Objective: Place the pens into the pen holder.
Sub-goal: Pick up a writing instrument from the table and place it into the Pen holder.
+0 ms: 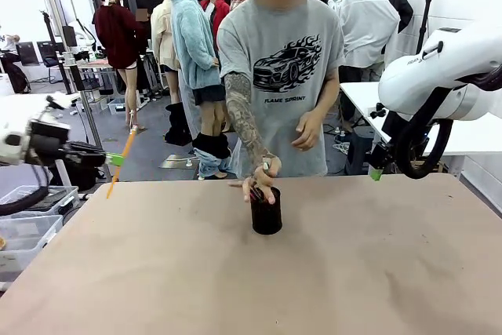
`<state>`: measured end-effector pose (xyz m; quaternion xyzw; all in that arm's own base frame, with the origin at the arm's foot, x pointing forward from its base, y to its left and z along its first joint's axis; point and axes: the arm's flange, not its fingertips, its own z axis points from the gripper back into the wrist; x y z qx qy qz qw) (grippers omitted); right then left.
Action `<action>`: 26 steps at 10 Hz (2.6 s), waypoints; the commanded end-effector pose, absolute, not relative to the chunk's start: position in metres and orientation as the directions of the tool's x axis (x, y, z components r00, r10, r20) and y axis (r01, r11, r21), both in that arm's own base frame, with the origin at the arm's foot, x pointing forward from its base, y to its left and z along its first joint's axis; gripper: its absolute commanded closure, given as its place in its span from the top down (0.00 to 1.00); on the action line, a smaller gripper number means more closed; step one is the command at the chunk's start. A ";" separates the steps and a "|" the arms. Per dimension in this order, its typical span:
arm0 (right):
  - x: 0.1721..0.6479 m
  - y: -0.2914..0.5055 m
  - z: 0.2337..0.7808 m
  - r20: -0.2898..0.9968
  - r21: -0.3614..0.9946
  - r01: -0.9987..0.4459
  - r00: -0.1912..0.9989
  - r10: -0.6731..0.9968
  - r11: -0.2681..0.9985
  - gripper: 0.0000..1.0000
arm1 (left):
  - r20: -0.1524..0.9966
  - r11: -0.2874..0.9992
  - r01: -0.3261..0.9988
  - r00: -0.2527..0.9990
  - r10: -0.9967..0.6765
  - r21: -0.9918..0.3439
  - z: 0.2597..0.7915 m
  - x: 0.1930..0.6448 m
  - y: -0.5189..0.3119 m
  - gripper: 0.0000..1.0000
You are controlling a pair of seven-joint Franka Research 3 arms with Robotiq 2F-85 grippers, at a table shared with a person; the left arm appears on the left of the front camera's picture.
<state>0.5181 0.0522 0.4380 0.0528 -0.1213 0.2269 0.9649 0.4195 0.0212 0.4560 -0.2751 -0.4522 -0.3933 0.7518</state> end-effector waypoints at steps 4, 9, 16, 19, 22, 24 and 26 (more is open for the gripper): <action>0.519 0.053 0.437 0.267 0.038 -0.452 0.864 0.426 0.891 1.00 | 0.989 0.462 0.880 0.140 -0.040 -0.106 0.455 0.429 -0.023 0.00; 0.519 0.053 0.437 0.267 0.038 -0.452 0.864 0.426 0.891 1.00 | 0.995 0.314 0.945 0.100 -0.005 -0.093 0.469 0.446 -0.161 0.00; 0.519 0.053 0.437 0.267 0.038 -0.452 0.864 0.426 0.891 1.00 | 0.984 0.303 0.941 0.174 -0.046 -0.153 0.442 0.455 -0.204 0.00; 0.519 0.053 0.437 0.267 0.038 -0.452 0.864 0.426 0.891 1.00 | 0.977 0.213 0.961 0.198 -0.083 -0.176 0.425 0.496 -0.251 0.00; 0.519 0.053 0.437 0.267 0.038 -0.452 0.864 0.426 0.891 1.00 | 0.978 0.180 0.967 0.197 -0.074 -0.181 0.408 0.520 -0.283 0.00; 0.519 0.053 0.437 0.267 0.038 -0.452 0.864 0.426 0.891 1.00 | 0.977 0.196 0.966 0.189 -0.099 -0.167 0.393 0.533 -0.296 0.00; 0.519 0.053 0.437 0.267 0.038 -0.452 0.864 0.426 0.891 1.00 | 0.974 0.183 0.969 0.189 -0.128 -0.164 0.378 0.540 -0.305 0.00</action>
